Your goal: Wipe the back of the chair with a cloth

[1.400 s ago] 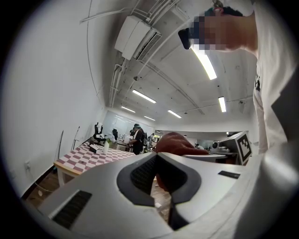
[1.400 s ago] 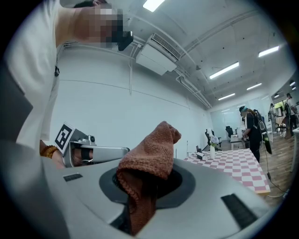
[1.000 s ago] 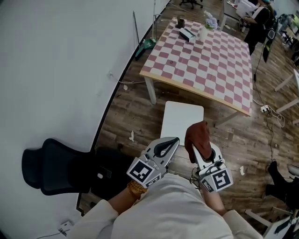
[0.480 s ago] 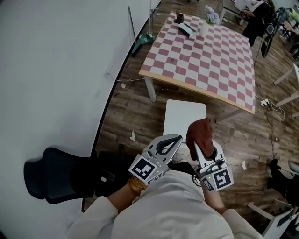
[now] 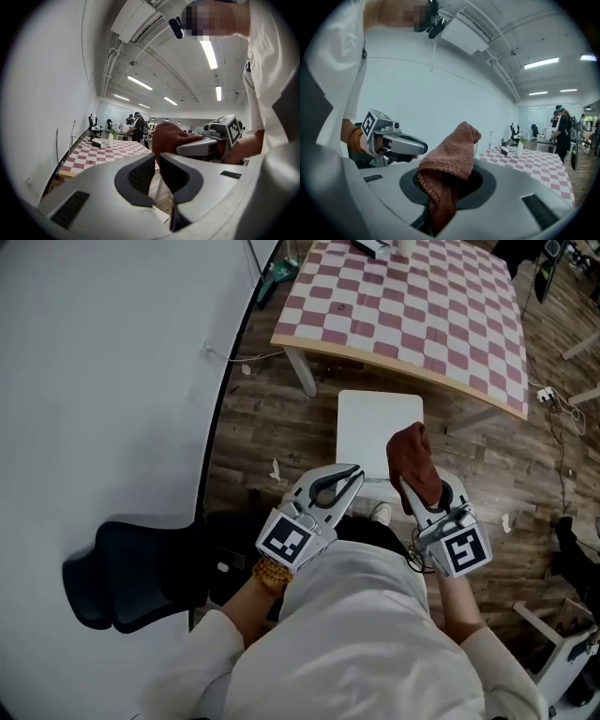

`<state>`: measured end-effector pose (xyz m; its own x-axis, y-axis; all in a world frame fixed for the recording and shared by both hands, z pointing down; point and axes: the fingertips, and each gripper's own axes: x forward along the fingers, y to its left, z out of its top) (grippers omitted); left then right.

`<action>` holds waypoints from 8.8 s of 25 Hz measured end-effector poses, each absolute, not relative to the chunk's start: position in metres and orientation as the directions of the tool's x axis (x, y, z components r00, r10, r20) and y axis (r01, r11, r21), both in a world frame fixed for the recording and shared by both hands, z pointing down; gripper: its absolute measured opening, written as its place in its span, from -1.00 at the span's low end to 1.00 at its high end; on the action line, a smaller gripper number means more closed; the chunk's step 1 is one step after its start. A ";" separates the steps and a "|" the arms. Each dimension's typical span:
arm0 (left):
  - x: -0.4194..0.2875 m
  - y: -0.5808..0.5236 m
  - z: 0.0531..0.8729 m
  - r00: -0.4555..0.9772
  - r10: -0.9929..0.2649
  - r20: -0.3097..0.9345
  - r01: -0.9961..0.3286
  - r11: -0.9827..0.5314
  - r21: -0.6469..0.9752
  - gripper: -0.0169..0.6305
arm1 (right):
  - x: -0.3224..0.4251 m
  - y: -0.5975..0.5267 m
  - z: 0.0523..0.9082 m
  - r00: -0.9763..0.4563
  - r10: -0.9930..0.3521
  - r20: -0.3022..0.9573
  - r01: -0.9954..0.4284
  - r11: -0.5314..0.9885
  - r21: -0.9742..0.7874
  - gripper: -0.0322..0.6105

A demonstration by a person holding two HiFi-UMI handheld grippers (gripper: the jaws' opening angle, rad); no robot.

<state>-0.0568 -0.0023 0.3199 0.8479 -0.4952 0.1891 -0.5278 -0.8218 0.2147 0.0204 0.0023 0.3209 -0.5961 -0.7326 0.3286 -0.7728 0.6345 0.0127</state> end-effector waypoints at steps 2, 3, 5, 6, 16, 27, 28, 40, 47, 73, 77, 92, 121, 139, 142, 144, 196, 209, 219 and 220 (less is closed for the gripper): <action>-0.057 -0.001 0.338 0.859 -0.460 0.225 -0.498 -0.852 0.160 -0.74 | 0.019 -0.001 0.340 -0.607 -0.681 0.409 -0.737 0.675 0.030 -0.64; -0.055 0.001 0.348 0.869 -0.431 0.244 -0.467 -0.876 0.118 -0.69 | 0.018 -0.004 0.349 -0.615 -0.658 0.435 -0.709 0.703 0.061 -0.64; -0.052 0.009 0.372 0.881 -0.357 0.311 -0.395 -0.916 0.069 -0.57 | 0.013 -0.008 0.370 -0.627 -0.608 0.487 -0.624 0.766 0.153 -0.64; -0.052 0.014 0.385 0.880 -0.318 0.353 -0.363 -0.930 0.065 -0.50 | 0.011 -0.009 0.384 -0.631 -0.571 0.525 -0.563 0.803 0.195 -0.64; -0.056 0.040 0.511 0.651 -0.113 0.750 -0.139 -0.990 -0.028 -0.41 | -0.015 -0.006 0.521 -0.533 -0.126 0.836 -0.064 0.992 0.109 -0.64; -0.055 0.053 0.565 0.469 0.035 0.883 -0.027 -0.998 0.054 -0.41 | -0.016 0.015 0.688 -0.281 0.280 0.918 0.300 0.934 -0.193 -0.64; -0.054 0.053 0.568 0.456 0.039 0.889 -0.025 -0.998 0.057 -0.41 | -0.016 0.018 0.699 -0.260 0.308 0.915 0.324 0.921 -0.218 -0.64; -0.049 0.047 0.589 0.402 0.116 0.908 -0.029 -0.990 0.139 -0.41 | -0.015 0.034 0.772 -0.148 0.480 0.865 0.469 0.804 -0.366 -0.64; -0.049 0.049 0.592 0.429 0.170 0.887 -0.061 -0.975 0.216 -0.41 | -0.014 0.044 0.794 -0.104 0.502 0.858 0.535 0.756 -0.378 -0.64; -0.050 0.052 0.595 0.428 0.157 0.890 -0.104 -0.970 0.221 -0.38 | -0.007 0.060 0.648 -0.226 0.403 0.887 0.775 0.626 -0.087 -0.64; -0.050 0.053 0.594 0.428 0.153 0.891 -0.119 -0.968 0.223 -0.40 | -0.001 0.062 0.621 -0.237 0.379 0.894 0.788 0.614 -0.052 -0.64; -0.050 0.050 0.593 0.435 0.143 0.889 -0.145 -0.963 0.226 -0.40 | 0.018 0.061 0.673 -0.154 0.403 0.902 0.767 0.625 -0.147 -0.64; -0.053 0.051 0.594 0.437 0.155 0.886 -0.175 -0.952 0.253 -0.40 | 0.058 0.062 0.775 -0.008 0.500 0.866 0.685 0.634 -0.360 -0.64; -0.051 0.052 0.596 0.415 0.149 0.898 -0.178 -0.954 0.240 -0.40 | 0.066 0.070 0.683 -0.090 0.440 0.893 0.762 0.609 -0.223 -0.64; -0.052 0.052 0.596 0.410 0.148 0.900 -0.181 -0.954 0.239 -0.40 | 0.064 0.071 0.663 -0.115 0.420 0.900 0.769 0.611 -0.187 -0.64; -0.051 0.052 0.596 0.408 0.148 0.901 -0.182 -0.954 0.238 -0.40 | 0.063 0.071 0.648 -0.135 0.408 0.903 0.775 0.612 -0.161 -0.64; -0.053 0.052 0.595 0.398 0.167 0.902 -0.251 -0.926 0.282 -0.40 | 0.131 0.078 0.750 0.042 0.506 0.861 0.727 0.576 -0.374 -0.64; -0.052 0.052 0.596 0.395 0.154 0.906 -0.254 -0.929 0.269 -0.40 | 0.130 0.082 0.674 -0.035 0.459 0.888 0.769 0.580 -0.270 -0.64; -0.052 0.053 0.594 0.392 0.134 0.910 -0.272 -0.928 0.254 -0.40 | 0.138 0.086 0.624 -0.061 0.409 0.911 0.798 0.568 -0.202 -0.64; -0.052 0.053 0.594 0.392 0.134 0.910 -0.273 -0.928 0.254 -0.40 | 0.140 0.086 0.621 -0.061 0.408 0.911 0.799 0.567 -0.201 -0.64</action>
